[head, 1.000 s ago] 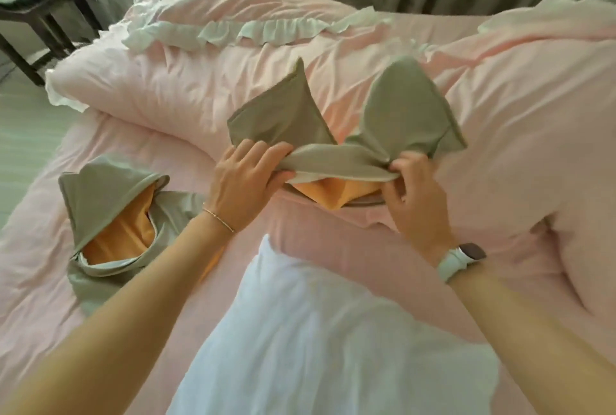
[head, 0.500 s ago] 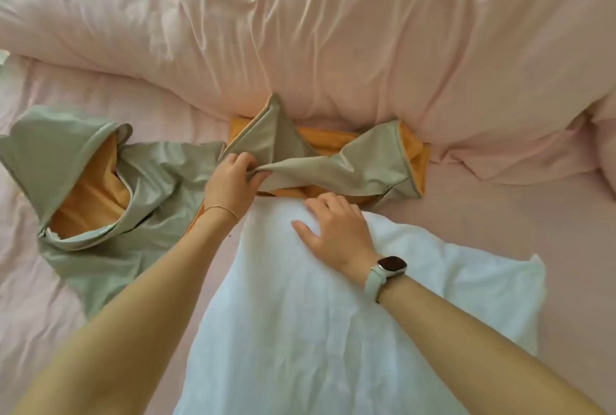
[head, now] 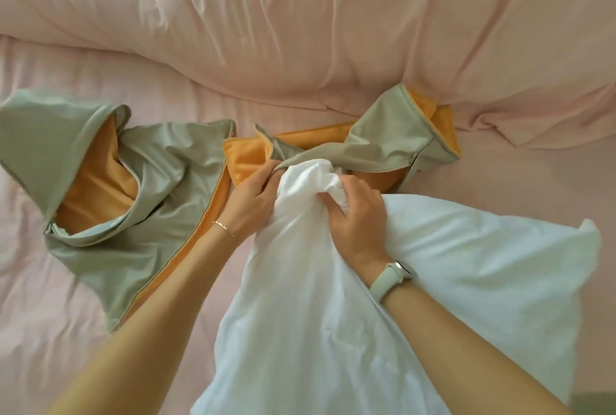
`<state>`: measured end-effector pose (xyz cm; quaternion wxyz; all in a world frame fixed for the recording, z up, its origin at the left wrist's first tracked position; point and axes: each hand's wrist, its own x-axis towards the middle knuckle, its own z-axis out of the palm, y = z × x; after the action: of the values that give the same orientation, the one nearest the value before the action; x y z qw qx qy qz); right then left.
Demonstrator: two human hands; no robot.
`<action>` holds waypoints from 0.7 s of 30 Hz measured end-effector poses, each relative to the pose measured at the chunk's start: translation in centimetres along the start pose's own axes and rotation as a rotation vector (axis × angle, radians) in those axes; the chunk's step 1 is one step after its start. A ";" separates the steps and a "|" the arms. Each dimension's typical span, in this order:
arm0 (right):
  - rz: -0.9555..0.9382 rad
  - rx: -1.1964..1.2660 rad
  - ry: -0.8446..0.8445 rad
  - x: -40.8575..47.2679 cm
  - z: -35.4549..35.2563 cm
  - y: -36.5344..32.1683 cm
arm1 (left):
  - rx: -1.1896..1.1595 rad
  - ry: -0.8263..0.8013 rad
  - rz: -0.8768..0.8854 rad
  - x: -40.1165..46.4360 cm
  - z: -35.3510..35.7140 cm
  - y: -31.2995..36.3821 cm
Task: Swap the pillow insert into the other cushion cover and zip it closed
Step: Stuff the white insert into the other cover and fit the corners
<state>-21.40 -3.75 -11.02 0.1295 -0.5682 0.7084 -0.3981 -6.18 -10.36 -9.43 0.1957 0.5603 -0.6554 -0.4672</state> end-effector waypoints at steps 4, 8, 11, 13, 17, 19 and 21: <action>0.017 -0.227 -0.108 0.6 3.4 0.8 | 0.031 0.071 0.069 -2.1 -0.3 0.1; 0.092 -0.379 -0.221 1.8 4.8 1.3 | 0.131 0.125 0.173 -2.7 0.5 -0.5; 0.045 -0.347 -0.138 0.5 3.0 1.8 | 0.162 0.260 0.097 -2.7 1.0 -0.4; -0.056 -0.301 -0.039 -1.4 0.1 1.3 | 0.276 0.335 0.015 -2.5 1.3 0.0; -0.320 -0.264 -0.218 -5.1 -3.1 -0.5 | 0.307 0.334 0.092 -1.3 1.3 0.7; -0.311 -0.290 -0.413 -4.8 -1.1 0.0 | 0.224 0.256 0.158 -1.1 1.6 0.8; -0.259 -0.353 -0.567 -3.3 2.0 0.9 | 0.188 0.137 0.239 -1.7 2.3 0.4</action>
<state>-19.63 -1.54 -13.86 0.1692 -0.7548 0.6242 -0.1095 -7.72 -7.92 -9.73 0.2409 0.5247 -0.7433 -0.3378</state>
